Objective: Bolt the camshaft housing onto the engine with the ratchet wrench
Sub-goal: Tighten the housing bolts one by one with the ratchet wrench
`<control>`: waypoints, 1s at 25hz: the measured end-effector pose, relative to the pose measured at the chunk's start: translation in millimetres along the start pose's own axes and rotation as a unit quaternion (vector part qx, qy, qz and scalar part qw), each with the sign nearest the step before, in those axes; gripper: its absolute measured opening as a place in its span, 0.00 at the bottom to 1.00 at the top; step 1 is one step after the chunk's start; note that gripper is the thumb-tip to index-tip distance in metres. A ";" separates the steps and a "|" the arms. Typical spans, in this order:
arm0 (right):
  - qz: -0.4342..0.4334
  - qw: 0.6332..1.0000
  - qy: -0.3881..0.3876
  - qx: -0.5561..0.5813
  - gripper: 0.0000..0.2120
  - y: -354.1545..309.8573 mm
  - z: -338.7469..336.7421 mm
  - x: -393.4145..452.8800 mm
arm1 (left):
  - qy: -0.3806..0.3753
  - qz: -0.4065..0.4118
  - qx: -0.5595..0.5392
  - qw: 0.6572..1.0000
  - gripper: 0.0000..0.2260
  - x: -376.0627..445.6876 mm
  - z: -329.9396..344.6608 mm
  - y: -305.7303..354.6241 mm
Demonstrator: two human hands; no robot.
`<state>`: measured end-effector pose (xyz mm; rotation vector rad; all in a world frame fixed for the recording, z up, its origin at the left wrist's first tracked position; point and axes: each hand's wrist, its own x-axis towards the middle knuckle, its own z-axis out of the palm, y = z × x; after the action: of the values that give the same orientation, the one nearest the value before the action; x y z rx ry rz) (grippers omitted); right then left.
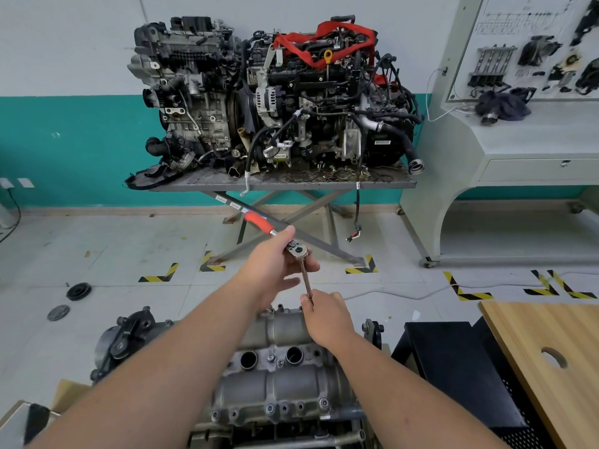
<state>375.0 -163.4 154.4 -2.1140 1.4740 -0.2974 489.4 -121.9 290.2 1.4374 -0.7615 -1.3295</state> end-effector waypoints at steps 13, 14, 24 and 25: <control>-0.002 1.000 0.002 0.006 0.14 -0.2 -1.4 -1.8 | 0.023 0.363 0.730 0.579 0.12 1.4 13.1 11.5; -0.008 1.000 0.006 0.004 0.12 -0.1 -1.7 -2.7 | 0.045 0.390 0.693 0.604 0.14 1.0 9.2 2.1; -0.001 1.000 0.000 -0.027 0.19 0.7 2.7 2.7 | 0.093 0.187 -0.114 0.971 0.16 6.9 27.5 -31.0; -0.003 1.000 0.003 -0.031 0.19 1.3 4.0 2.9 | 0.080 0.143 -0.181 0.970 0.18 7.4 26.2 -28.6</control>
<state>376.9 -165.2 150.0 -2.1684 1.4990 -0.2625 460.6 -126.4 263.4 1.0818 -0.5604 -1.0520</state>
